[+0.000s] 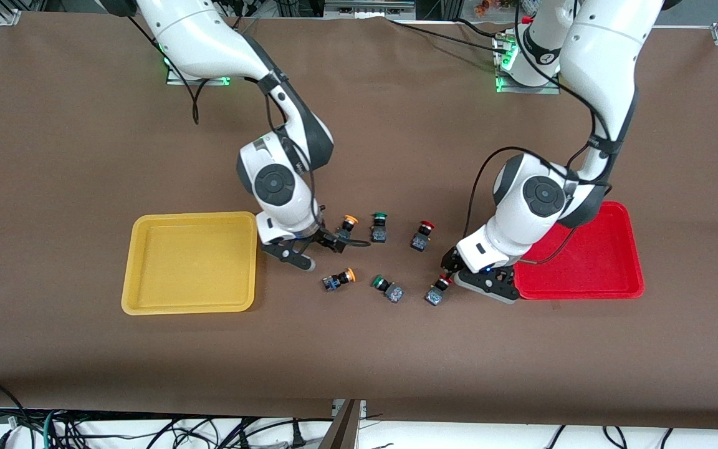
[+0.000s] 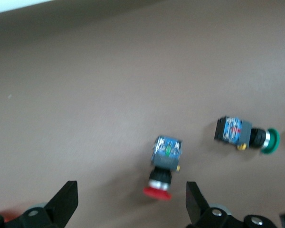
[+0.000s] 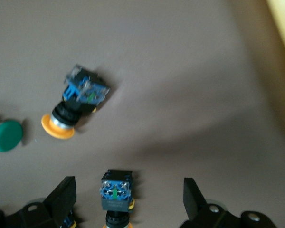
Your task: Place red and yellow buttons in trays
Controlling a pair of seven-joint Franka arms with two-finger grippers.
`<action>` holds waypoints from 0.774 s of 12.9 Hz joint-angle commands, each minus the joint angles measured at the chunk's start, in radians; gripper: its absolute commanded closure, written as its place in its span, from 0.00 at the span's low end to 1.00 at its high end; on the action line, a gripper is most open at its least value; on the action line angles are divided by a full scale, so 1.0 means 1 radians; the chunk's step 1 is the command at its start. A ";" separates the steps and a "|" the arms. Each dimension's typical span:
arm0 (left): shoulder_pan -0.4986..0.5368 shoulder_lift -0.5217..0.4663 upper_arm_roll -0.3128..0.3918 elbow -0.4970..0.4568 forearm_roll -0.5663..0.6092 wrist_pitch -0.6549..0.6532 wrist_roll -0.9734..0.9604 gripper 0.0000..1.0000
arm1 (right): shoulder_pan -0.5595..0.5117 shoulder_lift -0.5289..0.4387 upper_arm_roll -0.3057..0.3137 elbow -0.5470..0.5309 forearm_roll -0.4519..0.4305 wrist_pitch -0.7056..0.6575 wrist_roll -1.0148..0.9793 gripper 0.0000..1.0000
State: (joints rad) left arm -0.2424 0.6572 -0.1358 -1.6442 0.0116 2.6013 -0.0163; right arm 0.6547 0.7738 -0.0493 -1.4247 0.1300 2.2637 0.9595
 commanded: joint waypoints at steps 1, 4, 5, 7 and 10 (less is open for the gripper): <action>-0.052 0.091 0.007 0.061 -0.022 0.086 0.009 0.00 | 0.029 0.053 -0.015 0.038 -0.053 0.029 0.015 0.00; -0.066 0.139 0.008 0.058 -0.010 0.138 0.022 0.00 | 0.065 0.091 -0.014 0.041 -0.058 0.069 0.015 0.00; -0.067 0.147 0.008 0.060 -0.009 0.140 0.022 0.00 | 0.069 0.094 -0.014 0.041 -0.058 0.069 0.015 0.00; -0.074 0.171 0.010 0.060 -0.007 0.155 0.022 0.00 | 0.074 0.101 -0.012 0.041 -0.056 0.069 0.015 0.00; -0.074 0.220 0.010 0.060 0.016 0.270 0.024 0.00 | 0.079 0.107 -0.012 0.041 -0.052 0.069 0.012 0.66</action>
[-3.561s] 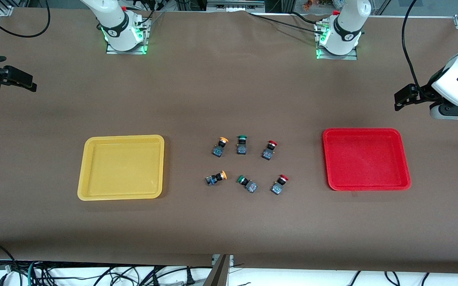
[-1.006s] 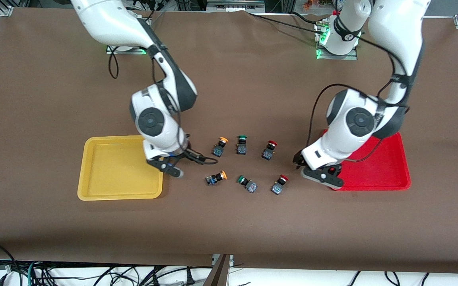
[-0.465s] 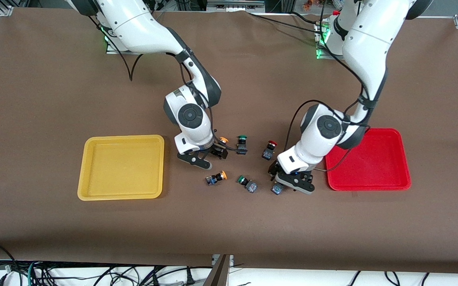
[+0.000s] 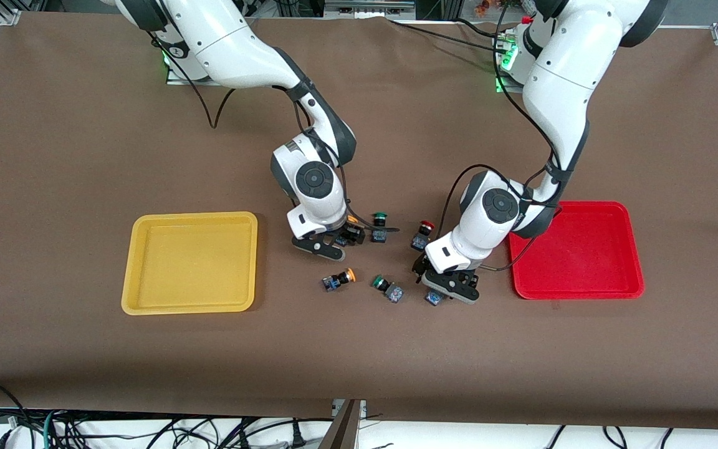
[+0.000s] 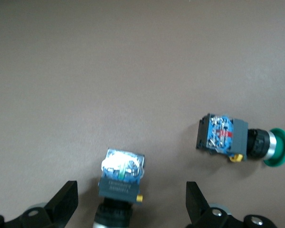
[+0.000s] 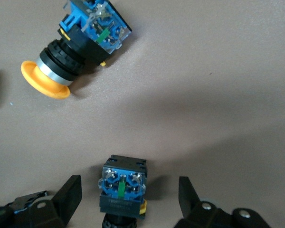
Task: Place red and yellow buttons in trays
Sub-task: 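Carry the yellow button to the yellow tray and red to red tray, then lower the buttons into the trays and open both grippers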
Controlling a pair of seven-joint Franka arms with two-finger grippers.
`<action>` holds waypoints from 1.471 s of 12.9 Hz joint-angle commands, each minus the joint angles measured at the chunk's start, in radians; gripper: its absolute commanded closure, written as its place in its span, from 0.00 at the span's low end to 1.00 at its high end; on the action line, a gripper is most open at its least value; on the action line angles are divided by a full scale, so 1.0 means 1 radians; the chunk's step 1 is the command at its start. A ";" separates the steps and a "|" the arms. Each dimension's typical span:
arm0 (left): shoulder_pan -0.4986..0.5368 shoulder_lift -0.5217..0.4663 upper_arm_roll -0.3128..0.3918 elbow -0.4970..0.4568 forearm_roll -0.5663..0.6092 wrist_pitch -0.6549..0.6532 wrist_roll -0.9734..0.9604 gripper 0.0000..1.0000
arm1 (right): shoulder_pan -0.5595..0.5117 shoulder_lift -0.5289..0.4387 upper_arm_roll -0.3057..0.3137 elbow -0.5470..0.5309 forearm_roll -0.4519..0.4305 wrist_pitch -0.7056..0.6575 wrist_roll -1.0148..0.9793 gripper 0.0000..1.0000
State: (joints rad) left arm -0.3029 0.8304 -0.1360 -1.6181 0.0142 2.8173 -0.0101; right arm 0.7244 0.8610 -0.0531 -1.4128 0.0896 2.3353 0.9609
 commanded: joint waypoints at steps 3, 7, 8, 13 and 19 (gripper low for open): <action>-0.005 0.058 0.010 0.030 0.056 0.070 0.019 0.16 | 0.010 0.019 -0.007 0.029 -0.011 -0.002 0.004 0.81; 0.007 0.047 0.013 0.020 0.062 0.068 0.016 0.87 | -0.012 -0.011 -0.013 0.029 -0.013 -0.020 -0.040 0.86; 0.014 0.018 0.013 0.011 0.062 0.054 0.013 0.90 | -0.054 -0.032 -0.013 0.029 -0.007 -0.042 -0.100 0.86; 0.068 -0.180 0.019 -0.009 0.062 -0.348 0.016 0.94 | -0.279 -0.128 -0.013 0.029 -0.007 -0.241 -0.521 0.86; 0.298 -0.275 0.021 -0.019 0.190 -0.817 0.325 0.88 | -0.555 -0.125 -0.037 0.002 -0.024 -0.338 -1.028 0.86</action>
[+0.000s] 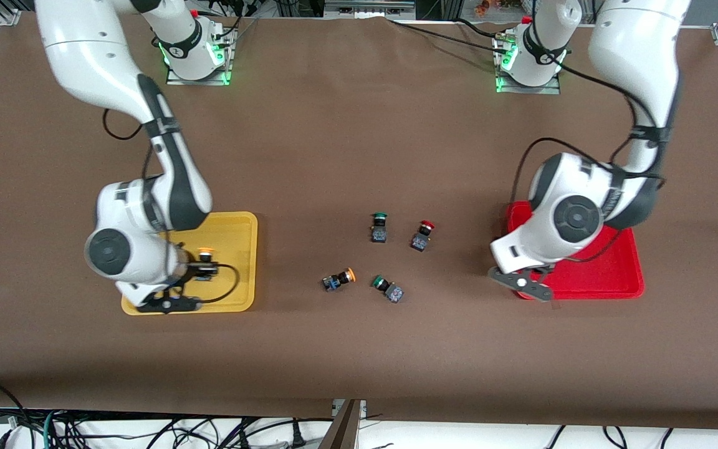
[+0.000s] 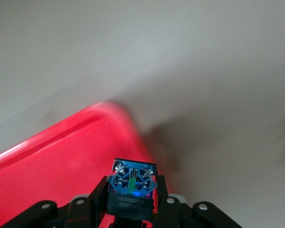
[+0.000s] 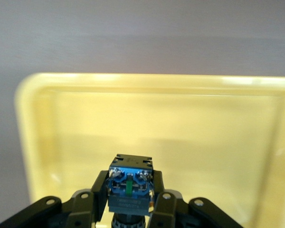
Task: Place red and yellow buttons in trays
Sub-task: 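Lower the buttons into the trays and open both grippers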
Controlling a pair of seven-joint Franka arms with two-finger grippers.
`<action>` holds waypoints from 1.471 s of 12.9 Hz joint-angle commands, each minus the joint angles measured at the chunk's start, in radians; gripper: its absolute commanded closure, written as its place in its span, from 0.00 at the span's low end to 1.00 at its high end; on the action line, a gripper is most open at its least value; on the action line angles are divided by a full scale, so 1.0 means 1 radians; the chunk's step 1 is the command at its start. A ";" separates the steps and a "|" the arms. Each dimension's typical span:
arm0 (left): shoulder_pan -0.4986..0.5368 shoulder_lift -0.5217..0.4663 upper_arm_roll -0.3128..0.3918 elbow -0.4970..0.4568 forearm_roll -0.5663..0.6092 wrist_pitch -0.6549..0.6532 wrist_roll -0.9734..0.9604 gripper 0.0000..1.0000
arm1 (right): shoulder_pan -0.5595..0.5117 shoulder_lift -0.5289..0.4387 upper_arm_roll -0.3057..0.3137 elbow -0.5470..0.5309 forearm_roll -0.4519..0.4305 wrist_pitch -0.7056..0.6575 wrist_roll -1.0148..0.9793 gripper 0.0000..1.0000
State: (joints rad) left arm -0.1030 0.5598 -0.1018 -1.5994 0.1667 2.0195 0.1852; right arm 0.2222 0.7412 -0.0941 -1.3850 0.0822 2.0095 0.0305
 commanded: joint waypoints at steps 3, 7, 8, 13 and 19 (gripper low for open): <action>0.170 0.031 -0.018 -0.108 0.037 0.039 0.214 0.89 | -0.145 0.013 0.001 -0.057 -0.016 -0.003 -0.153 0.86; 0.172 0.031 -0.018 -0.249 0.036 0.267 0.195 0.81 | -0.156 0.029 0.001 -0.069 -0.010 0.008 -0.138 0.68; 0.170 0.031 -0.018 -0.249 0.036 0.268 0.195 0.68 | -0.156 0.030 0.001 -0.063 -0.009 0.008 -0.138 0.01; 0.155 -0.046 -0.027 -0.237 0.028 0.193 0.192 0.00 | 0.017 0.020 -0.001 0.003 -0.013 -0.006 0.079 0.00; 0.129 -0.060 -0.223 -0.154 -0.062 0.137 -0.186 0.00 | 0.262 0.096 0.001 0.047 -0.013 0.266 0.850 0.00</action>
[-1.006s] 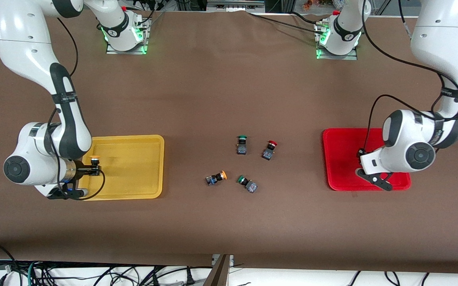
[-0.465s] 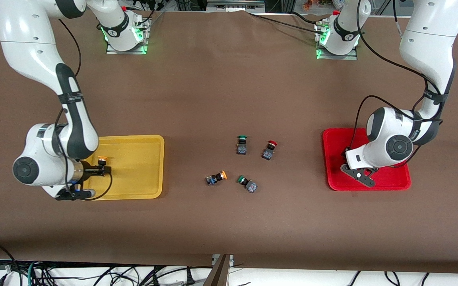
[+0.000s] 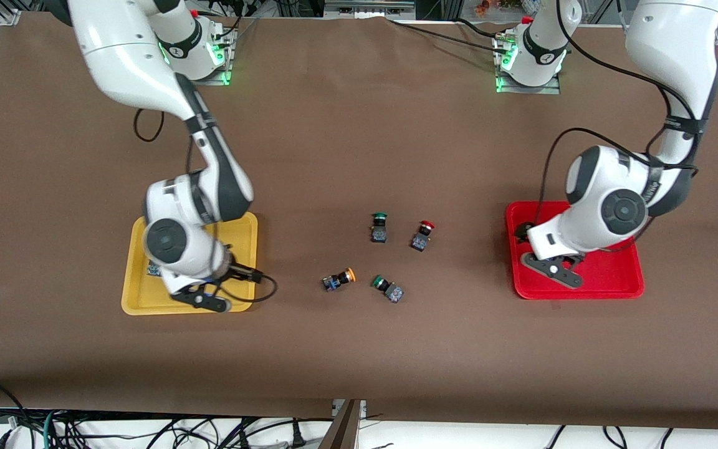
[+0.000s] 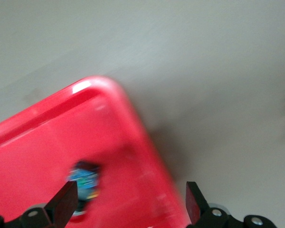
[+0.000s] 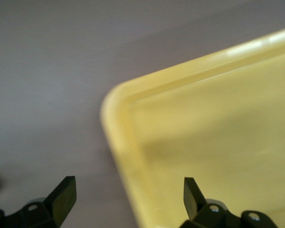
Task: Place red and yellow buttons in trays
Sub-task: 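Grasp the second yellow and red buttons with the right and left grippers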
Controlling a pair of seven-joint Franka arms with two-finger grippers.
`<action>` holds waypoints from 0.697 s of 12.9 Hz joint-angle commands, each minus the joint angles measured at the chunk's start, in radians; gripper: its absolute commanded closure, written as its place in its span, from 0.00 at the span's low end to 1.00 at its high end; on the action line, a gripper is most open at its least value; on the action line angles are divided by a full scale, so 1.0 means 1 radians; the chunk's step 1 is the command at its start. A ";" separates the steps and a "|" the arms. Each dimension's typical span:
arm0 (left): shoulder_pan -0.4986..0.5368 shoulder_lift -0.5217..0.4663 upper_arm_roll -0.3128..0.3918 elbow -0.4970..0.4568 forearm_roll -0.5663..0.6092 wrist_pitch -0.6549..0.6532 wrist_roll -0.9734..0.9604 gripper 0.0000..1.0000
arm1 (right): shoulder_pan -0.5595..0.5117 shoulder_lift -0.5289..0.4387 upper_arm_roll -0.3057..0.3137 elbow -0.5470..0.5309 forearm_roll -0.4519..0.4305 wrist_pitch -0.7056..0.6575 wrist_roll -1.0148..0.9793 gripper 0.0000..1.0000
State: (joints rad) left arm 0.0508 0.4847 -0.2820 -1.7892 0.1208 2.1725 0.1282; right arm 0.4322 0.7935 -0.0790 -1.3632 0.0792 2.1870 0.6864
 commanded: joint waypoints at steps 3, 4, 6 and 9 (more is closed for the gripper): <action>-0.139 0.087 -0.048 0.079 -0.003 0.044 -0.356 0.00 | 0.098 0.084 -0.011 0.083 -0.009 0.172 0.341 0.00; -0.175 0.112 -0.042 0.077 0.003 0.087 -0.425 0.00 | 0.117 0.120 -0.011 0.145 -0.009 0.172 0.385 0.00; -0.198 0.147 -0.043 0.077 0.040 0.147 -0.472 0.00 | 0.138 0.200 -0.015 0.261 -0.009 0.166 0.465 0.00; -0.232 0.196 -0.042 0.076 0.054 0.249 -0.504 0.00 | 0.164 0.257 -0.015 0.325 -0.009 0.177 0.502 0.00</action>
State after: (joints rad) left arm -0.1565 0.6455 -0.3339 -1.7478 0.1530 2.3897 -0.3456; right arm 0.5767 0.9824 -0.0817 -1.1300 0.0783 2.3676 1.1504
